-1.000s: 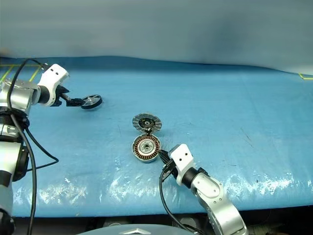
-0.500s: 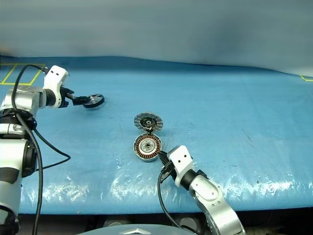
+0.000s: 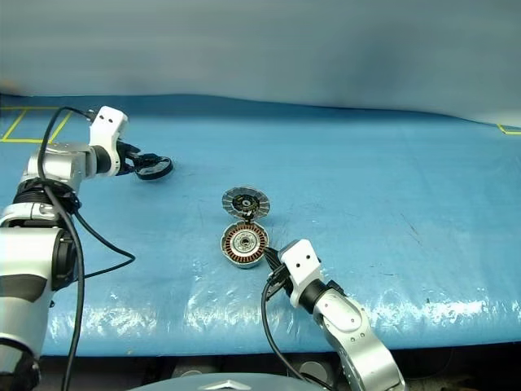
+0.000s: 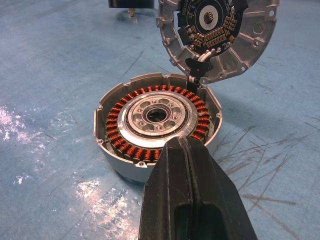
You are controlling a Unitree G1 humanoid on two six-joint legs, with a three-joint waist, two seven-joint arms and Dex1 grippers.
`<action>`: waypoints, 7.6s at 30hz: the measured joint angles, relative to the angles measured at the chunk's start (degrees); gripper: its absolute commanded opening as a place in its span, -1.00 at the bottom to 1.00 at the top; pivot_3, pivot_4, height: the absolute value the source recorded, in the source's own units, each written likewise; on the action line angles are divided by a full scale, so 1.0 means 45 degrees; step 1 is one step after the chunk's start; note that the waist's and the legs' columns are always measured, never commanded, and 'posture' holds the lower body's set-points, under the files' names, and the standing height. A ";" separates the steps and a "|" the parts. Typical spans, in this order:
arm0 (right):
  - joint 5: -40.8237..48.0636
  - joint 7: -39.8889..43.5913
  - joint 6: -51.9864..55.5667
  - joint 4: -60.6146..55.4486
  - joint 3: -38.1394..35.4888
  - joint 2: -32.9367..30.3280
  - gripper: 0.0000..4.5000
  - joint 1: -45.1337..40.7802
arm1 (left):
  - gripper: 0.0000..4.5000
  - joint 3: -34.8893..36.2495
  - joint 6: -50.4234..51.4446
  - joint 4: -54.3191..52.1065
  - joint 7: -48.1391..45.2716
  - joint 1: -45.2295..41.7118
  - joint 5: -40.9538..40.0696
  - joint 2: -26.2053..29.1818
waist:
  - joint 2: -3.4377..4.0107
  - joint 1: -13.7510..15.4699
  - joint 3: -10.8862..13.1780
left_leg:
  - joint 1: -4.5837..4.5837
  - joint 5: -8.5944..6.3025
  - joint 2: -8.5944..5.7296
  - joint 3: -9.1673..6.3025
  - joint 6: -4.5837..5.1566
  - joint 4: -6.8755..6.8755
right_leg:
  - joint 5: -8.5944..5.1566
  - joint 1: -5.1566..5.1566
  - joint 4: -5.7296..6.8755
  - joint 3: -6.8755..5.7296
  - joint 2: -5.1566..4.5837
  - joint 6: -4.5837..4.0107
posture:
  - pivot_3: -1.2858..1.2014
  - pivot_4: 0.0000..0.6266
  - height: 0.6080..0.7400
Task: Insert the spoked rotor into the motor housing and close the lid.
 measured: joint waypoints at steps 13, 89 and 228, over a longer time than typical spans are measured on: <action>-0.0135 -0.0276 0.0089 0.0000 -0.0072 0.0023 -1.00 -0.0013 | 0.49 0.0898 0.0118 0.0458 0.2717 0.0378 -0.0203 -0.0929 | -0.0001 0.0001 -0.0001 | 0.0009 0.0001 -0.0003 -0.0005 -0.0001 0.0013 | 0.0002 0.0012 0.0009 -0.0001 0.0000 0.0000 | 0.03 -0.52 1.00; -0.0011 -0.0184 -0.3506 0.1651 -0.1033 0.0509 -1.00 0.1860 | -0.42 -0.4171 0.4846 -1.7616 -0.4415 0.5692 -0.4415 0.0565 | 0.0052 0.0012 -0.0038 | 0.0051 0.0023 0.0001 0.0005 -0.0001 0.0043 | -0.0037 0.0053 0.0024 0.0015 0.0002 -0.0067 | 0.03 -0.52 1.00; 0.0188 0.0180 0.0021 -0.1391 -0.1194 -0.0798 -1.00 0.0890 | -0.98 -0.1424 0.1577 -1.6147 -0.4907 0.8851 -0.4282 -0.0965 | 0.0086 0.0014 -0.0032 | 0.0069 0.0022 0.0006 -0.0014 0.0019 0.0081 | -0.0026 0.0096 0.0034 0.0019 0.0011 -0.0059 | 0.03 -0.52 1.00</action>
